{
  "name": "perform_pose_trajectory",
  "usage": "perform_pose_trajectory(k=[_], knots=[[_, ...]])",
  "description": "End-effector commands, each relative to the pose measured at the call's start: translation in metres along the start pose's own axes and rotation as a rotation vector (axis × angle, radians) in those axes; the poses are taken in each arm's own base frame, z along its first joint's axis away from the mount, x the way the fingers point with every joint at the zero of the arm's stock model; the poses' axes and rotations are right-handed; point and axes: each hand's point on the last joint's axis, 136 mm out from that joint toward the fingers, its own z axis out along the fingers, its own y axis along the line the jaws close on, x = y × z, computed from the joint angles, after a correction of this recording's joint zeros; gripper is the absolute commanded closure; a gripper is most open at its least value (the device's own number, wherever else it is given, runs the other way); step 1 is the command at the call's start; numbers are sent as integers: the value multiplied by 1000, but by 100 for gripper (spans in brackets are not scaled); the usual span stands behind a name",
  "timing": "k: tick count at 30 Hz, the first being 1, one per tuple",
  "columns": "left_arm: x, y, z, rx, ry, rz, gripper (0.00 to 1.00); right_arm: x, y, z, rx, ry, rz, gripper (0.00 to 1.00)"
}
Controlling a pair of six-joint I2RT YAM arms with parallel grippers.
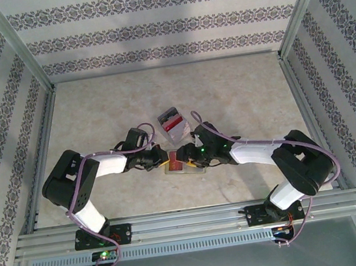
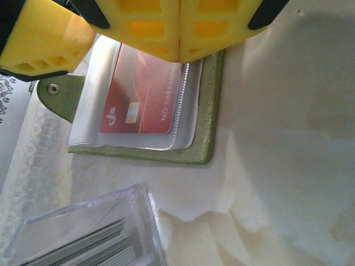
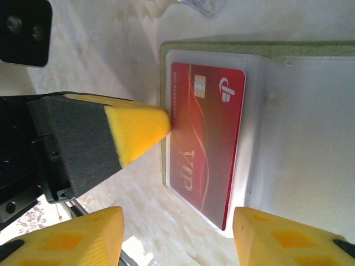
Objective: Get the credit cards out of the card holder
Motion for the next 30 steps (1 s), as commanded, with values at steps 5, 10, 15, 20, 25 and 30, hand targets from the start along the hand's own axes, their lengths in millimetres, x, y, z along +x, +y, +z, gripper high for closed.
perform_pose_trajectory(k=[5,10,15,20,25,30], knots=[[4,9,5,-22,0,12,92,0,8,9,-18,6,-6,48],[4,8,5,-22,0,11,92,1,6,13,-14,11,-6,48],[5,9,5,-23,2,11,92,1,4,17,-13,17,1,48],[5,9,5,-24,2,10,92,2,3,20,-10,22,4,49],[5,9,5,-24,2,9,92,2,3,24,-17,27,5,49],[5,9,5,-25,3,11,92,2,5,24,-28,24,5,50]])
